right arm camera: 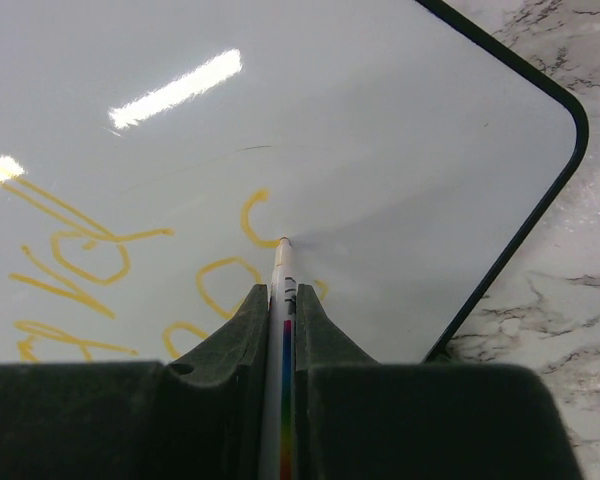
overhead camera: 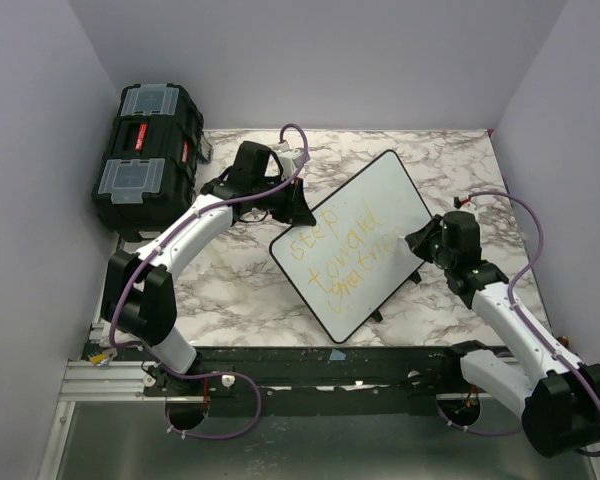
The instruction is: Write a sentence on the whiteboard
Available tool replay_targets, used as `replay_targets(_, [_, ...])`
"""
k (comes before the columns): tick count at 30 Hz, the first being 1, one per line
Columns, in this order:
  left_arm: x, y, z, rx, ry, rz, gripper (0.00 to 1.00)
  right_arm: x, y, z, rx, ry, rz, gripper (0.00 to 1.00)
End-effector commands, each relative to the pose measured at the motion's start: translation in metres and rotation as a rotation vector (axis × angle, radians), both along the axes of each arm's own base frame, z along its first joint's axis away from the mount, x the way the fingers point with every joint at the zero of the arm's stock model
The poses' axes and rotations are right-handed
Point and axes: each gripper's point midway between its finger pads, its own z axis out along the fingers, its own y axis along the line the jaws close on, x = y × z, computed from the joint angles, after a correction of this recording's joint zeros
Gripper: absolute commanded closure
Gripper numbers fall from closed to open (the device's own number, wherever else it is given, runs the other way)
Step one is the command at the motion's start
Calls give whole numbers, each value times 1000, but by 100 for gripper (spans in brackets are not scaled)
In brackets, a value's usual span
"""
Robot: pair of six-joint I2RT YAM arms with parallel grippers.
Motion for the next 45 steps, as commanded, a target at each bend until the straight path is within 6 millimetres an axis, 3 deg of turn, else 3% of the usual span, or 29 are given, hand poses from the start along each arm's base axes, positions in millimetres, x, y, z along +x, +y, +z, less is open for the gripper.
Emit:
replay_targets(1, [-7, -2, -10, 39, -71, -68, 100, -1, -13, -10, -43, 44, -66, 99])
replay_targets(6, [-7, -2, -10, 39, -74, -69, 100, 0, -17, -13, -60, 57, -86, 99])
replay_targets(14, [-7, -2, -10, 39, -75, -71, 100, -15, -17, -24, -46, 112, -87, 99])
replay_targets(21, [-8, -2, -9, 38, -76, -71, 100, -27, -9, -37, 8, 166, -67, 99])
replay_targets(25, [-8, -2, -9, 39, -77, -73, 100, -29, 1, -35, 45, 166, -27, 99])
replay_targets(30, [-7, -2, -9, 39, -77, -71, 100, -27, 16, -14, 112, 103, 43, 99])
replay_targets(35, [-8, -3, -9, 37, -77, -74, 100, -16, 12, 16, 108, 17, 18, 99])
replay_targets(41, [-8, -2, -9, 38, -78, -71, 100, -2, -17, 71, 55, -184, -120, 99])
replay_targets(45, [-8, -2, -8, 36, -79, -71, 100, 6, -28, 84, 20, -231, -173, 100])
